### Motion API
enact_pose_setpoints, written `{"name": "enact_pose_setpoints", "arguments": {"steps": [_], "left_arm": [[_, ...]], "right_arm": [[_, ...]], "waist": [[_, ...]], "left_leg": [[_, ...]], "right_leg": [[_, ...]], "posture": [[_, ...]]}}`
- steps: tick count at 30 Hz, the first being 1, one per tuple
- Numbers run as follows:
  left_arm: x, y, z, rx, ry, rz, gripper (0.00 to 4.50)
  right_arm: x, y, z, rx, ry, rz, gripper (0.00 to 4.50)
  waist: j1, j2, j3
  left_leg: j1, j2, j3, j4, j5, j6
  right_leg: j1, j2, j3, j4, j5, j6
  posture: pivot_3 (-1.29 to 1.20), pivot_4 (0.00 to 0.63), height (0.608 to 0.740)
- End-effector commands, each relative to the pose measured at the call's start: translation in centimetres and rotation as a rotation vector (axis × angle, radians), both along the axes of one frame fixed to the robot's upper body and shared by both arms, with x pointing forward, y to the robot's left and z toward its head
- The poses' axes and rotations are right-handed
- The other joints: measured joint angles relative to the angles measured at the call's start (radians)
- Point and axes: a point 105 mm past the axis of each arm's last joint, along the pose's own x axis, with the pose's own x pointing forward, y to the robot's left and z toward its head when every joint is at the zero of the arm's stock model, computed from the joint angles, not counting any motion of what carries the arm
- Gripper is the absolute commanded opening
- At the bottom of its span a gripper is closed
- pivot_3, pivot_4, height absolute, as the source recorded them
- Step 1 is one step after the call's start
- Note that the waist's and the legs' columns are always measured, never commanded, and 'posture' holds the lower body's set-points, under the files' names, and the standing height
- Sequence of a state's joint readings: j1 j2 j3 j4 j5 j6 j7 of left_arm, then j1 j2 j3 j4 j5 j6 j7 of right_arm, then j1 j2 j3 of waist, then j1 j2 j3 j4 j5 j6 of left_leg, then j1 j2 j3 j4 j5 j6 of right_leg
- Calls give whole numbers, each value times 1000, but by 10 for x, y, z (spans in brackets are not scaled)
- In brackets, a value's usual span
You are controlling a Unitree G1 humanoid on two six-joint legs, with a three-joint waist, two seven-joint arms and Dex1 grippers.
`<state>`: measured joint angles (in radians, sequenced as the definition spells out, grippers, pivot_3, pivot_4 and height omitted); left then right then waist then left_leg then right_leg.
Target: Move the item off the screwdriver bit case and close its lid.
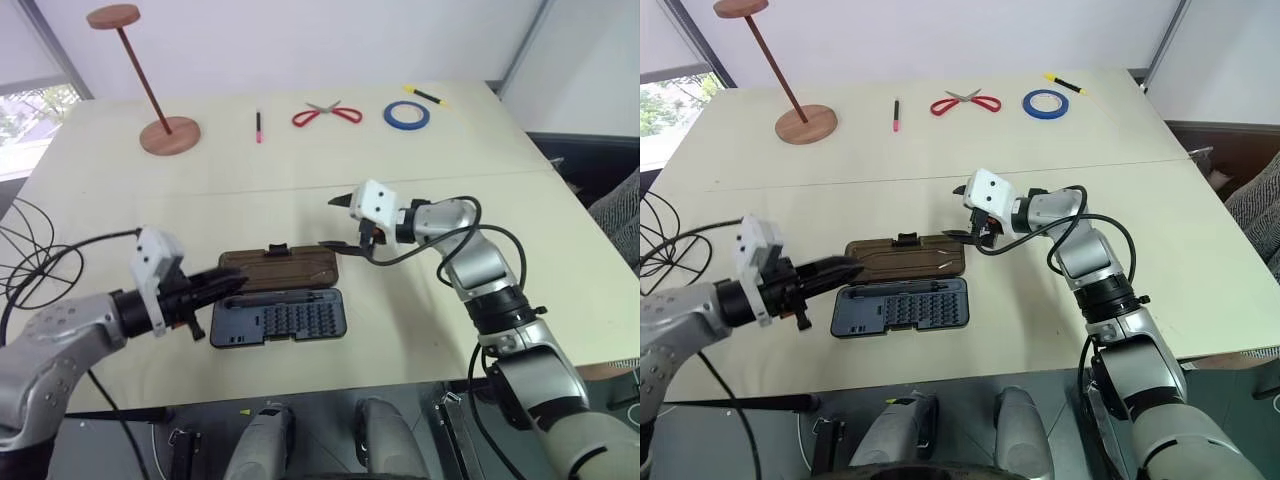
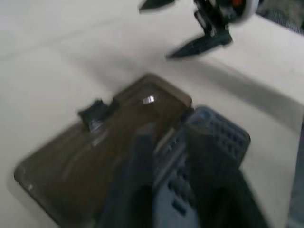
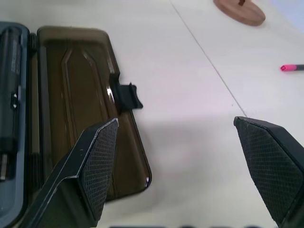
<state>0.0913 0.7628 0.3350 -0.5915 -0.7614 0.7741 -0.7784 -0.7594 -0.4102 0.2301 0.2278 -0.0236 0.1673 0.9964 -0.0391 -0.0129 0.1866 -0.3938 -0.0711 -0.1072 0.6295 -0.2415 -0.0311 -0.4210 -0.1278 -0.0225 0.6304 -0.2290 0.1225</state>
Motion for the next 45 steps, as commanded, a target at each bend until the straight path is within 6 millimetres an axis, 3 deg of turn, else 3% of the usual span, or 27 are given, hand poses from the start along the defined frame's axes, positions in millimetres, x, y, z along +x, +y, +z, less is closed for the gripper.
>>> {"name": "enact_pose_setpoints", "arguments": {"steps": [1,8,16,21,23,26,34,45], "left_arm": [[-2,4,0,21,-44,4,21],[-6,6,-41,-6,67,1,21],[3,5,-58,-2,91,-14,21],[6,3,-67,4,100,-21,21],[6,2,-68,5,101,-25,21],[7,-1,-71,9,108,-31,21],[8,-11,-60,13,101,-35,21],[3,-29,-39,10,99,-15,21]], "right_arm": [[-1,8,17,21,-63,30,4078],[-3,10,10,-13,-72,43,4078],[-3,10,9,-21,-75,42,4078],[-5,8,-2,-83,-23,50,4078],[-1,6,-8,-100,50,16,4078],[6,15,0,-27,218,-27,4078],[19,28,4,-18,328,-62,4078],[26,32,-23,-51,447,-97,4078]], "waist": [[1,0,0],[2,0,0],[4,0,0],[4,0,0],[4,0,0],[0,0,0],[2,1,0],[-3,1,0]], "left_leg": [[0,0,0,0,0,0],[0,0,0,0,0,0],[0,0,0,0,0,0],[0,0,0,0,0,0],[0,0,0,0,0,0],[0,0,0,0,0,0],[0,0,0,-1,0,0],[0,0,0,-1,0,0]], "right_leg": [[0,0,0,0,0,0],[0,0,0,0,0,0],[0,0,0,0,0,0],[0,0,0,0,0,0],[0,0,0,0,0,0],[0,0,0,0,0,-1],[0,0,0,0,0,-1],[-1,0,0,0,0,-1]], "posture": [[0,150,740],[0,150,740],[0,150,740],[0,150,740],[0,150,740],[0,150,740],[0,150,740],[0,150,740]]}}
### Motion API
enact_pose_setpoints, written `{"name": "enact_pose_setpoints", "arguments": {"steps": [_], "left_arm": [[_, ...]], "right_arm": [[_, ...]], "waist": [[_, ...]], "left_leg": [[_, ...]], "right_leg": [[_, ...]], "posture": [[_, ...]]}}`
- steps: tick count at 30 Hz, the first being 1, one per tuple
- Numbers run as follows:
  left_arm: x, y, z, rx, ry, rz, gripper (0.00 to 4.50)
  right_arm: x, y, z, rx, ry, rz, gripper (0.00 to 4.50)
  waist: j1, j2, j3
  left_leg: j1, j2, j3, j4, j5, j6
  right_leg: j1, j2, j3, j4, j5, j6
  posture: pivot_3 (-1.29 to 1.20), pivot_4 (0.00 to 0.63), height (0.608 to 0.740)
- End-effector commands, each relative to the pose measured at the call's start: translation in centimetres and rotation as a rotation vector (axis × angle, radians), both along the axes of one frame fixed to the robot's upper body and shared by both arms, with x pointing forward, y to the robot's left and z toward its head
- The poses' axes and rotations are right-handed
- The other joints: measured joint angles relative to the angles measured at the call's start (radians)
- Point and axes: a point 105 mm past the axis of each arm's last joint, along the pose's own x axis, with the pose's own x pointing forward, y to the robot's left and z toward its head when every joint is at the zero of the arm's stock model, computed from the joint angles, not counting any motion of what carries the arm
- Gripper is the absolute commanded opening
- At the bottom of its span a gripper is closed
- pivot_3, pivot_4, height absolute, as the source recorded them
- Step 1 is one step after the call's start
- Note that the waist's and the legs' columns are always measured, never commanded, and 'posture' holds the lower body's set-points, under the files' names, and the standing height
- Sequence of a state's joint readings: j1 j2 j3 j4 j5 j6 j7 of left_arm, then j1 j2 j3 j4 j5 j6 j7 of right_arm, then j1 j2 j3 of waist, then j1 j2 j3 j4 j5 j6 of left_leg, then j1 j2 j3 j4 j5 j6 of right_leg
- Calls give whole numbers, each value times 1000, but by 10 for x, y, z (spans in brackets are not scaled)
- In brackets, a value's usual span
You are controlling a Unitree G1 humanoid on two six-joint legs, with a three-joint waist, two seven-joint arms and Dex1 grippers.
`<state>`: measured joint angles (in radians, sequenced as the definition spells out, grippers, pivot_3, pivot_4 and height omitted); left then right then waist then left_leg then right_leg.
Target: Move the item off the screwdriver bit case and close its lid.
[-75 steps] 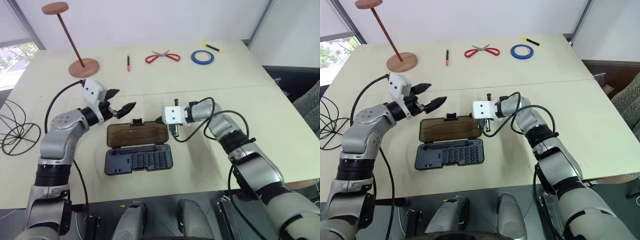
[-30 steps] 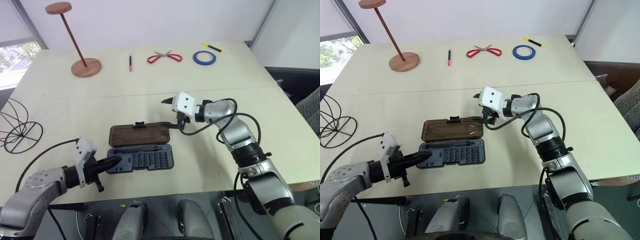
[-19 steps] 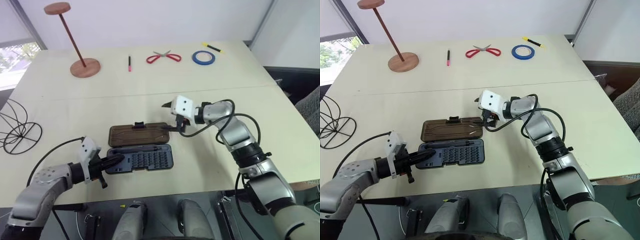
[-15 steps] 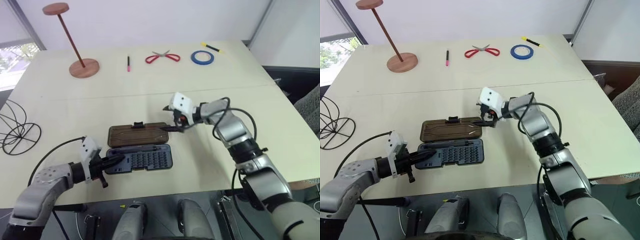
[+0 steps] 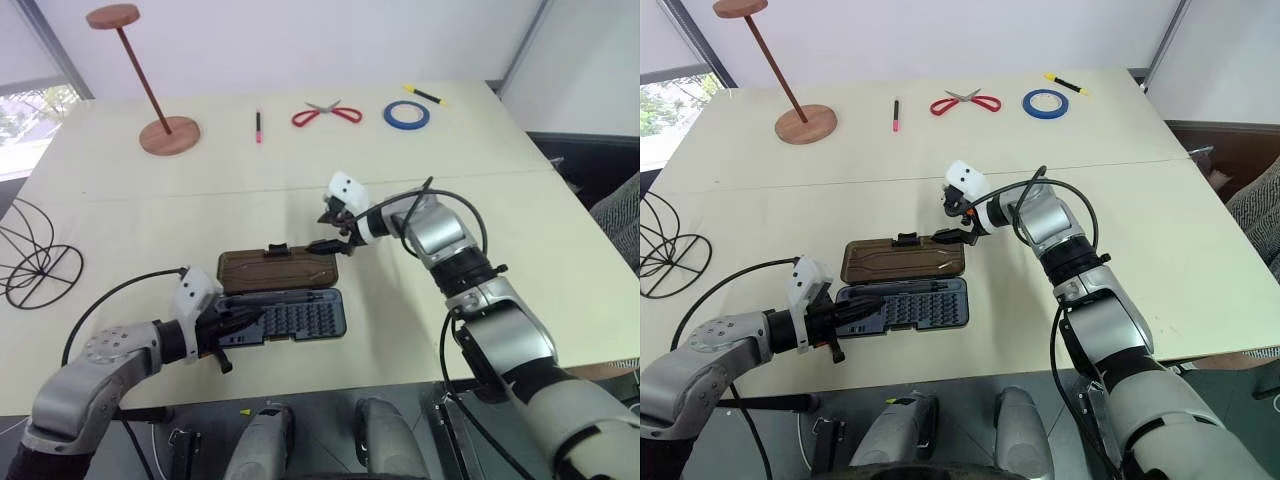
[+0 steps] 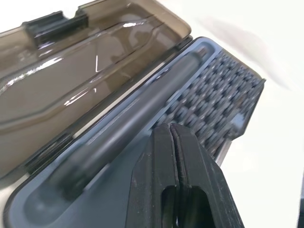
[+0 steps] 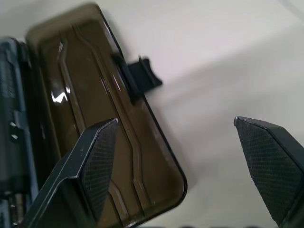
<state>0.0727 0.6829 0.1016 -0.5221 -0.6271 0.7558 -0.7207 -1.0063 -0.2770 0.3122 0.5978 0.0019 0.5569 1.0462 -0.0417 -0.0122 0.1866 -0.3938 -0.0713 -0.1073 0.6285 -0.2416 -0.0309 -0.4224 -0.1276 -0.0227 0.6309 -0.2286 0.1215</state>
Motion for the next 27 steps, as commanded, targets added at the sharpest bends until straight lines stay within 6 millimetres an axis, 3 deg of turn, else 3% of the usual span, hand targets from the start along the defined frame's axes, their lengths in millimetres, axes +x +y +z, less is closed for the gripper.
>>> {"name": "enact_pose_setpoints", "arguments": {"steps": [1,11,13,18,27], "left_arm": [[-2,-3,11,-12,-31,1,21],[-6,-2,14,1,-25,42,21],[-4,10,14,10,-23,65,21],[-8,32,3,28,-5,102,21],[-12,40,-15,33,0,103,21]], "right_arm": [[2,7,8,2,-40,26,4078],[2,6,-7,-22,-35,34,4078],[2,7,-7,-21,-36,39,4078],[2,8,-9,-25,-39,38,4078],[7,5,-16,-41,-44,13,4078]], "waist": [[-1,0,0],[-1,0,0],[-1,0,0],[-2,0,0],[-1,0,0]], "left_leg": [[0,0,0,0,0,0],[0,0,0,0,0,0],[0,0,0,0,0,0],[0,0,0,-1,0,0],[0,0,0,-1,0,0]], "right_leg": [[0,0,0,0,0,0],[0,0,0,0,0,0],[0,0,0,0,0,0],[-1,1,0,0,0,0],[0,1,0,0,0,0]], "posture": [[0,150,740],[0,150,740],[0,150,740],[0,150,740],[0,150,740]]}}
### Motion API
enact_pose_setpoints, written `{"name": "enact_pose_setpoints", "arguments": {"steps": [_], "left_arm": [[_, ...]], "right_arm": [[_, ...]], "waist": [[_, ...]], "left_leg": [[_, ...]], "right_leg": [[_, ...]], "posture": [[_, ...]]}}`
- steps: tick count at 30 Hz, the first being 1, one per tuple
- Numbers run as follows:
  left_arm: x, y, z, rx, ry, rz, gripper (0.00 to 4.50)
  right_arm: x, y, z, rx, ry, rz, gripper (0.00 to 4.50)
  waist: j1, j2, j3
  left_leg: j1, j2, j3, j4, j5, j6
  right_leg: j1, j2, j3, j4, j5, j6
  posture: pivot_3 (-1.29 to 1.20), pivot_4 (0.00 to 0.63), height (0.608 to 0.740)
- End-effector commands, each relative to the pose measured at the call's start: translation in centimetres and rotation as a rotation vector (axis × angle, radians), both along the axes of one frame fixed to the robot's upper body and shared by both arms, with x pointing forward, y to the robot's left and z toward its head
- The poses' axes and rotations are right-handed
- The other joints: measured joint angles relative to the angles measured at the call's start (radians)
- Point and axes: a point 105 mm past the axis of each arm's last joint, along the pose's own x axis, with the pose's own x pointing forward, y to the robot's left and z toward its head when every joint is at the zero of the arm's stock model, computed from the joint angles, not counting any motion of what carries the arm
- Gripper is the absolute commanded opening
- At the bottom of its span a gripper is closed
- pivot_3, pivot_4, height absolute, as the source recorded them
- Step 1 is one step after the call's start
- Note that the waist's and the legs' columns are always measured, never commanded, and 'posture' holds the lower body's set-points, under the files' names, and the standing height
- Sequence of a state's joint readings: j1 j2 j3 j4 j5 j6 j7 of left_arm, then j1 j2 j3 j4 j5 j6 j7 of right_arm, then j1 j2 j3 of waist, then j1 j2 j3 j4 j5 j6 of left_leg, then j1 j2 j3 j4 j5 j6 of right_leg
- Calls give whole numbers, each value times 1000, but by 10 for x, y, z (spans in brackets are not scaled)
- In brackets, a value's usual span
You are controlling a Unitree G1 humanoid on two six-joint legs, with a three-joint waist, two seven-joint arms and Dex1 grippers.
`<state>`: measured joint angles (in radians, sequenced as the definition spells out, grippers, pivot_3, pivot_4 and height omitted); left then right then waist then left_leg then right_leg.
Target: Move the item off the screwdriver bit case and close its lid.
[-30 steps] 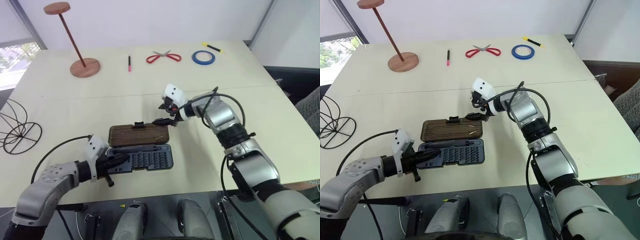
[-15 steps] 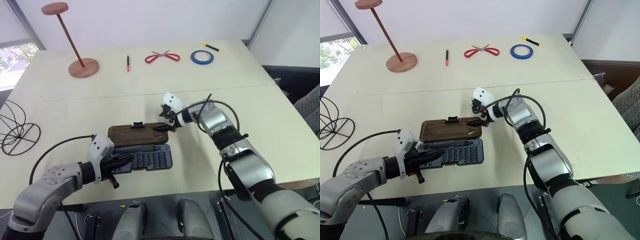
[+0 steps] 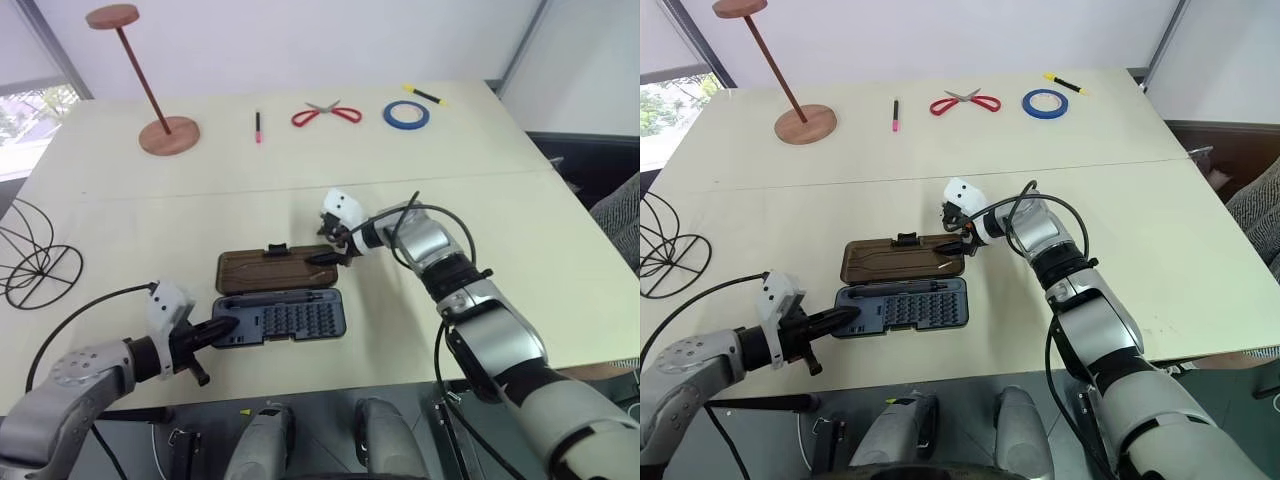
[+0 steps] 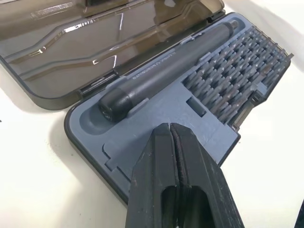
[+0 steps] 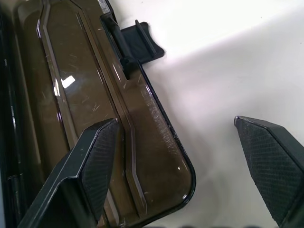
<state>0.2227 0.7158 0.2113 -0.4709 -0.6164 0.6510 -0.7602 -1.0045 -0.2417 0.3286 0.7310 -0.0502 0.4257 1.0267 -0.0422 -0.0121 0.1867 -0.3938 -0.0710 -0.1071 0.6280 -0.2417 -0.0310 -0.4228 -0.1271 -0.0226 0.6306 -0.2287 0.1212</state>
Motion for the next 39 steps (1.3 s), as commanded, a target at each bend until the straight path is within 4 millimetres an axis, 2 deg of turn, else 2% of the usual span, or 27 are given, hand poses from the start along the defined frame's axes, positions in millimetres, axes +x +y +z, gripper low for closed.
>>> {"name": "enact_pose_setpoints", "arguments": {"steps": [1,5,7,9,14,15,23,26,29,34,39], "left_arm": [[-1,3,-5,8,-14,-4,21],[-2,6,-14,8,-14,-9,21],[-2,5,-15,8,-17,-16,0],[-2,5,-16,8,-20,-21,0],[0,-2,-9,7,-35,-34,0],[0,-4,-7,7,-37,-37,0],[4,-5,-8,9,-40,-38,0],[5,-4,-12,8,-35,-37,0],[6,-4,-14,5,-35,-36,0],[8,1,-14,-7,-44,-27,0],[21,2,2,-40,-106,-18,0]], "right_arm": [[4,3,6,4,-32,-3,4078],[6,1,4,-4,-34,-13,4078],[7,0,4,-5,-33,-21,3543],[7,0,4,-6,-34,-24,2835],[7,-1,1,-26,-46,-19,173],[6,-2,1,-29,-48,-15,12],[1,-1,-1,-89,-153,62,12],[1,0,6,-130,-304,107,12],[1,1,18,-154,-474,158,12],[-1,-2,41,-129,-656,171,12],[-11,-6,66,-99,-823,171,12]], "waist": [[0,0,0],[-1,1,0],[-1,1,-1],[0,1,-1],[-1,0,-1],[-3,0,-1],[-2,1,-1],[-1,1,-1],[-1,1,-1],[1,1,-1],[11,1,-1]], "left_leg": [[0,0,0,0,0,0],[0,0,0,0,0,0],[1,0,0,0,0,0],[1,0,0,0,0,0],[1,0,0,0,0,0],[2,0,0,0,0,0],[3,6,0,0,0,0],[3,6,0,0,0,0],[3,7,0,0,0,0],[3,7,0,0,0,0],[2,7,0,0,0,0]], "right_leg": [[0,0,0,0,0,0],[0,0,0,0,0,0],[1,0,0,0,0,0],[1,0,0,0,0,0],[1,0,0,0,0,0],[2,0,0,0,0,-1],[2,6,0,0,2,-5],[2,6,0,0,2,-5],[2,6,0,0,2,-5],[2,7,0,0,2,-5],[2,7,0,0,2,-5]], "posture": [[0,150,740],[0,150,740],[0,150,740],[0,150,740],[0,150,740],[0,150,740],[0,150,740],[0,150,740],[0,150,740],[0,150,740],[0,150,740]]}}
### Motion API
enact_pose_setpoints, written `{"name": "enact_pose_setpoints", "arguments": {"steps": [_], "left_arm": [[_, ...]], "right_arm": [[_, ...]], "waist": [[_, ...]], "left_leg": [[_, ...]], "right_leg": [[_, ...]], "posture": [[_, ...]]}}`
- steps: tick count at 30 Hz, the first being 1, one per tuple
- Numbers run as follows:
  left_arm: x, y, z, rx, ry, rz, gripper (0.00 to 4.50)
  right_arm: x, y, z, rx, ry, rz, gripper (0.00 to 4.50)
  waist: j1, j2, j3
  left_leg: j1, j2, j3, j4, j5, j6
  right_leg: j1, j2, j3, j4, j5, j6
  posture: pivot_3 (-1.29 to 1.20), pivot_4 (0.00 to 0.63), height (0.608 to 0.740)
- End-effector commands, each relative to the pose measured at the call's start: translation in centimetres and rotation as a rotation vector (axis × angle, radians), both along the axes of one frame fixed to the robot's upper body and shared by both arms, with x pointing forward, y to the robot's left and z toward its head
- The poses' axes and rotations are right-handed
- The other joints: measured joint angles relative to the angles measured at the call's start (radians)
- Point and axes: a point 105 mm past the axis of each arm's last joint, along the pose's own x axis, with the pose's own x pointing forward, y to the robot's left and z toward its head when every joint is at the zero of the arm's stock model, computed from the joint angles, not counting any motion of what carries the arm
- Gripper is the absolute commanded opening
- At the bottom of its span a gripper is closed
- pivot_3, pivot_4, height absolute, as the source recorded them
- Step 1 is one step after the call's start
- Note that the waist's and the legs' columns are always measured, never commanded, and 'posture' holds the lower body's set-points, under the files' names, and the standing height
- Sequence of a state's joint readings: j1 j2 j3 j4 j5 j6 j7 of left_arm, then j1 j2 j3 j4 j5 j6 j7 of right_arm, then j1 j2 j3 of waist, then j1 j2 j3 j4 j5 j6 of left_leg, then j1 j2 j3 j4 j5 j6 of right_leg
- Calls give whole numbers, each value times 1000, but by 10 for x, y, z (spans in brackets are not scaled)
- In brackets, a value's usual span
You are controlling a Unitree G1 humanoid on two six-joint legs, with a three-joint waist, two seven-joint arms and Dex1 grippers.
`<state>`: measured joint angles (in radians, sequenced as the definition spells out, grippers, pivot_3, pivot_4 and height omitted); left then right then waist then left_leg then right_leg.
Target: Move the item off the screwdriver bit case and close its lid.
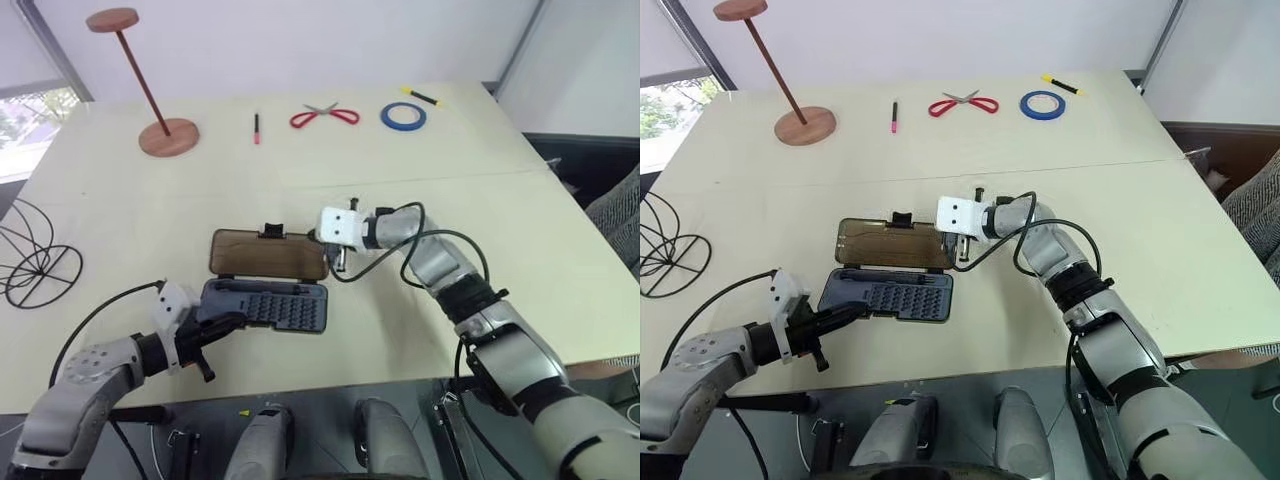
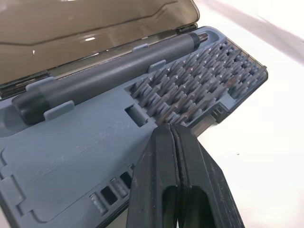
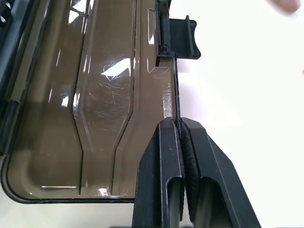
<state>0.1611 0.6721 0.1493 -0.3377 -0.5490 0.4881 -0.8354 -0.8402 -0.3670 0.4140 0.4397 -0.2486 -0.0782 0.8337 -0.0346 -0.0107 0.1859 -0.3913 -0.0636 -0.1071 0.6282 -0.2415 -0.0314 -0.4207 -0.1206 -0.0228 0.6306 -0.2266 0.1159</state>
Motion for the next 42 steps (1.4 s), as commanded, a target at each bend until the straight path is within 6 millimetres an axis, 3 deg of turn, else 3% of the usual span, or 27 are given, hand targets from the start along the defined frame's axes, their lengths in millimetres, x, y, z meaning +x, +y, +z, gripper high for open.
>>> {"name": "enact_pose_setpoints", "arguments": {"steps": [1,8,13,17,27,34,38,42], "left_arm": [[12,5,13,-20,-41,32,0],[28,2,34,-59,-87,28,0],[34,1,36,-67,-86,19,0],[36,-3,40,-77,-87,-10,0],[36,-32,88,-125,-189,-177,0],[41,-45,135,-192,-282,-230,0],[64,-30,159,-235,-361,-95,0],[79,-13,157,-202,-386,9,0]], "right_arm": [[-1,-7,43,73,-195,-13,12],[-31,-10,63,118,-369,15,12],[-58,-10,60,128,-403,68,12],[-69,-6,58,132,-403,102,12],[-64,-3,45,113,-385,100,12],[-60,2,33,99,-355,112,12],[-62,6,29,91,-352,138,12],[-64,9,29,94,-352,148,12]], "waist": [[6,0,0],[20,-1,0],[20,-1,0],[20,-1,0],[20,-1,1],[19,-2,1],[17,-2,1],[13,-2,1]], "left_leg": [[0,0,0,0,0,0],[-2,0,0,0,0,0],[-2,1,1,0,0,0],[-2,1,1,0,0,0],[-2,2,1,0,0,0],[-2,2,1,0,0,0],[-2,2,1,1,0,0],[-1,2,2,0,1,-1]], "right_leg": [[0,0,0,0,0,0],[-2,0,0,-1,0,0],[-2,1,0,-1,0,0],[-2,1,0,-1,0,0],[-2,1,0,-1,0,0],[-2,1,0,-1,0,0],[-1,1,0,-1,0,0],[-1,3,0,-1,0,0]], "posture": [[0,150,740],[0,150,740],[0,150,740],[0,150,740],[0,150,740],[0,150,740],[0,150,740],[0,150,740]]}}
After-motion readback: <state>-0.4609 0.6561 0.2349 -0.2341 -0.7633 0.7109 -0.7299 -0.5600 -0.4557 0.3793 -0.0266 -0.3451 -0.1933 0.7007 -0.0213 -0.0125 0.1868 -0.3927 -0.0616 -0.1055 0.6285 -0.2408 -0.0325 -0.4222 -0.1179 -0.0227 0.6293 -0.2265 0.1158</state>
